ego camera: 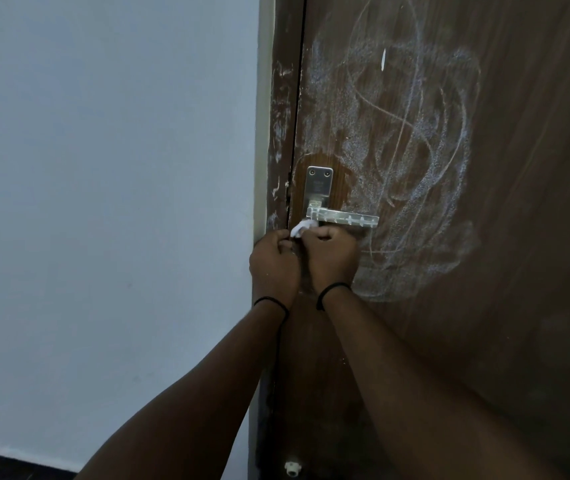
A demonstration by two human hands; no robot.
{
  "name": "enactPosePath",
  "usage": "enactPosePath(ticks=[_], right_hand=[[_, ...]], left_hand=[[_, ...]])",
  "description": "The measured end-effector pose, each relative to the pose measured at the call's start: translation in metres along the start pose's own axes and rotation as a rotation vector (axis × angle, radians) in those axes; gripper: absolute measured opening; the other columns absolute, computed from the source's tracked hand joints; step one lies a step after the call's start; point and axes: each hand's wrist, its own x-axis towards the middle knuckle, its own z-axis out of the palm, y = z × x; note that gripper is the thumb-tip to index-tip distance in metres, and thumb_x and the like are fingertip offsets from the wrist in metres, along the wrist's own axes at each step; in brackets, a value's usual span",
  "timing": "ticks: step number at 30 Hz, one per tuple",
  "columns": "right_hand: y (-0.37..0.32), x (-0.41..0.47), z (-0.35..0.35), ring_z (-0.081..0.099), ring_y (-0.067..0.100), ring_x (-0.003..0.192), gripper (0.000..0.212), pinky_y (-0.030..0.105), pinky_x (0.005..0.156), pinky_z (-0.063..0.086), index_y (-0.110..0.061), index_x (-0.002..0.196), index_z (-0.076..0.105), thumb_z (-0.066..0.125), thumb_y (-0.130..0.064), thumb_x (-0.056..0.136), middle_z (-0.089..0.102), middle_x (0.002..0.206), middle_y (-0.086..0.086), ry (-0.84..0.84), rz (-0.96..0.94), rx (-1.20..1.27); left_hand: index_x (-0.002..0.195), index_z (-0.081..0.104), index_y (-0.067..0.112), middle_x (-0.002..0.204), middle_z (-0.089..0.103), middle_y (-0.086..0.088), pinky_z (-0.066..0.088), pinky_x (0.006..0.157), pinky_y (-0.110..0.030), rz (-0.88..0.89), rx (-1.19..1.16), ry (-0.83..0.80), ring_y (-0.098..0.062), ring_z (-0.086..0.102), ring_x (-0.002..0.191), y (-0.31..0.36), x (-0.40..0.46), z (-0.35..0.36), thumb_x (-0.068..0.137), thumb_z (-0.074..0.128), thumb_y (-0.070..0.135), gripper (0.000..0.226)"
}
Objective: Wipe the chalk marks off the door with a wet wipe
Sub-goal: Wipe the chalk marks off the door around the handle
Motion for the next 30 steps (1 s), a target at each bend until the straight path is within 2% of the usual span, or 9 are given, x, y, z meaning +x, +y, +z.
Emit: enactPosePath(ticks=[2,5,8,12,15,18,22,27,30], right_hand=[[0.009,-0.003,-0.004,0.061,0.006,0.064,0.012,0.023,0.054,0.045,-0.022,0.072,0.072,0.073,-0.027,0.083,0.064,0.066,-0.012,-0.025,0.013,-0.061],[0.023,-0.007,-0.016,0.064,0.015,0.072,0.008,0.024,0.060,0.046,-0.018,0.081,0.073,0.074,-0.025,0.084,0.066,0.074,-0.007,0.101,0.111,0.007],[0.027,-0.011,-0.028,0.063,0.008,0.073,0.008,0.027,0.067,0.051,-0.017,0.081,0.070,0.076,-0.021,0.084,0.067,0.078,-0.008,0.073,0.034,0.064],[0.006,-0.009,-0.031,0.059,0.002,0.069,0.010,0.018,0.062,0.045,-0.016,0.077,0.067,0.076,-0.017,0.083,0.064,0.073,-0.013,0.007,-0.046,0.092],[-0.008,0.000,-0.027,0.060,0.005,0.067,0.013,0.020,0.058,0.044,-0.017,0.080,0.067,0.078,-0.023,0.082,0.064,0.072,-0.010,0.055,0.065,0.155],[-0.009,0.005,-0.023,0.062,0.011,0.070,0.010,0.026,0.065,0.048,-0.014,0.085,0.071,0.077,-0.022,0.084,0.065,0.073,-0.008,0.095,0.187,0.210],[0.003,-0.002,-0.023,0.068,0.017,0.072,0.011,0.032,0.071,0.056,-0.018,0.070,0.076,0.076,-0.016,0.081,0.070,0.069,-0.003,-0.075,0.217,0.032],[0.008,-0.013,-0.032,0.070,0.019,0.083,0.012,0.035,0.077,0.059,-0.018,0.075,0.075,0.073,-0.007,0.080,0.076,0.088,0.004,-0.146,0.281,0.143],[0.001,-0.016,-0.042,0.071,0.023,0.086,0.020,0.040,0.078,0.061,-0.021,0.081,0.074,0.067,-0.005,0.088,0.075,0.089,0.004,-0.266,0.203,0.174]], left_hand=[[0.108,0.071,0.012,0.106,0.071,-0.005,0.050,0.086,-0.026,-0.010,0.006,0.008,-0.017,0.062,0.095,0.001,0.000,-0.001,0.091,0.051,0.005,0.027],[0.111,0.070,0.010,0.109,0.071,-0.007,0.048,0.089,-0.025,-0.010,0.006,0.023,-0.019,0.063,0.101,0.003,-0.003,-0.003,0.094,0.051,0.005,0.026],[0.112,0.070,0.012,0.112,0.071,-0.004,0.044,0.086,-0.018,-0.002,0.035,0.023,-0.017,0.063,0.103,0.005,-0.005,-0.002,0.095,0.052,0.010,0.024],[0.113,0.070,0.016,0.115,0.070,0.000,0.034,0.074,-0.005,-0.018,0.043,-0.015,-0.013,0.061,0.105,0.009,-0.008,-0.002,0.094,0.052,0.014,0.026],[0.113,0.069,0.016,0.115,0.070,0.000,0.033,0.073,-0.003,-0.016,0.044,-0.017,-0.011,0.061,0.104,0.012,-0.010,-0.004,0.094,0.051,0.012,0.027],[0.111,0.070,0.012,0.111,0.071,-0.003,0.039,0.080,-0.009,0.002,0.051,0.000,-0.011,0.061,0.099,0.011,-0.009,-0.011,0.094,0.053,0.009,0.025],[0.109,0.071,0.009,0.109,0.071,-0.004,0.039,0.078,-0.014,-0.004,0.086,0.007,-0.011,0.059,0.095,0.013,-0.005,-0.019,0.093,0.052,0.007,0.025],[0.109,0.072,0.011,0.104,0.072,-0.004,0.043,0.077,-0.020,-0.017,0.096,-0.072,-0.015,0.063,0.093,0.014,-0.007,-0.014,0.094,0.055,0.015,0.023],[0.103,0.074,0.021,0.091,0.069,0.010,0.039,0.066,-0.013,-0.040,0.015,-0.159,0.001,0.060,0.081,0.017,-0.009,-0.014,0.093,0.058,0.028,0.020]])
